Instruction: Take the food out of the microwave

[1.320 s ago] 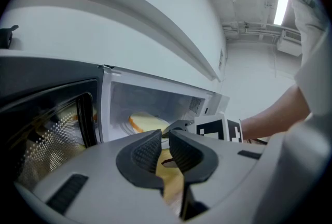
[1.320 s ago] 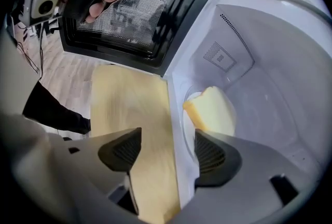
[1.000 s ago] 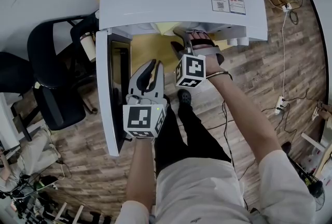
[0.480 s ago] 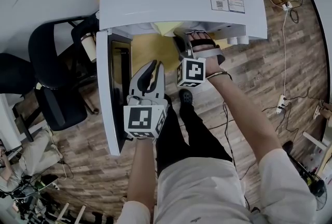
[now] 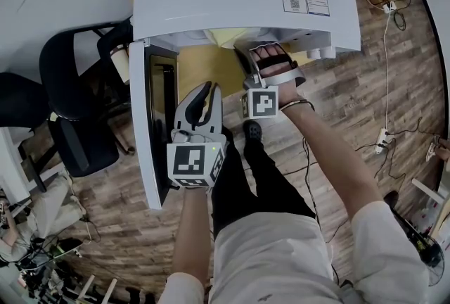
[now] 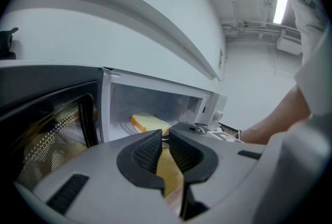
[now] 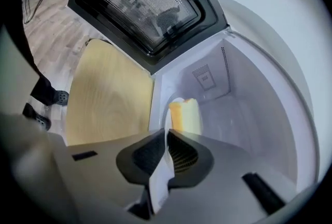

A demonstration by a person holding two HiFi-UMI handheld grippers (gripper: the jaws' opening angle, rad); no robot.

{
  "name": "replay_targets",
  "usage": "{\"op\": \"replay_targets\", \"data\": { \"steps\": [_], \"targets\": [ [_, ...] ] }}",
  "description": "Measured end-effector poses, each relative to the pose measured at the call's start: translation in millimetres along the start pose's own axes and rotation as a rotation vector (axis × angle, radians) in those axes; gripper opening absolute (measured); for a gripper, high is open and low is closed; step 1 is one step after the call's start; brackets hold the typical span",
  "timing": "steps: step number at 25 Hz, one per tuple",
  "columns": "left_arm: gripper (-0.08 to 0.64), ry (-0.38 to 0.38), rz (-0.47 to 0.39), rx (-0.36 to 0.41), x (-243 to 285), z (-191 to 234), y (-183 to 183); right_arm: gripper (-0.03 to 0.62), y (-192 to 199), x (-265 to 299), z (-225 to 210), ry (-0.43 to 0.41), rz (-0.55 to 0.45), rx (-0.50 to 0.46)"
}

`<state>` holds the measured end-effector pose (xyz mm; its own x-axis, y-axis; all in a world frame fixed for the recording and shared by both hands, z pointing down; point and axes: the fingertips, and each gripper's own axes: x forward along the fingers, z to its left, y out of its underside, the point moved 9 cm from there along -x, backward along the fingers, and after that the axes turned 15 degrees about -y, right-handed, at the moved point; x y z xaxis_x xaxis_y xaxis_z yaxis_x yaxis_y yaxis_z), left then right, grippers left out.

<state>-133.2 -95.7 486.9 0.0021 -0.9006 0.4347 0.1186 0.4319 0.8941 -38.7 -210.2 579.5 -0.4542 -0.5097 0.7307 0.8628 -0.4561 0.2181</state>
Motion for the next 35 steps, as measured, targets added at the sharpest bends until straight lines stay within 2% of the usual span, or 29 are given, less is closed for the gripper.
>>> {"op": "replay_targets", "data": {
  "steps": [9, 25, 35],
  "targets": [
    [0.037, -0.016, -0.014, 0.003, -7, -6, -5, 0.005, 1, -11, -6, 0.13, 0.009, -0.085],
    [0.037, -0.076, -0.041, 0.008, -37, -18, -9, 0.005, 4, -40, 4, 0.232, -0.041, -0.174],
    [0.037, -0.13, -0.069, -0.013, -80, -33, -19, 0.005, 3, -81, 16, 0.253, -0.089, -0.227]
  ]
}}
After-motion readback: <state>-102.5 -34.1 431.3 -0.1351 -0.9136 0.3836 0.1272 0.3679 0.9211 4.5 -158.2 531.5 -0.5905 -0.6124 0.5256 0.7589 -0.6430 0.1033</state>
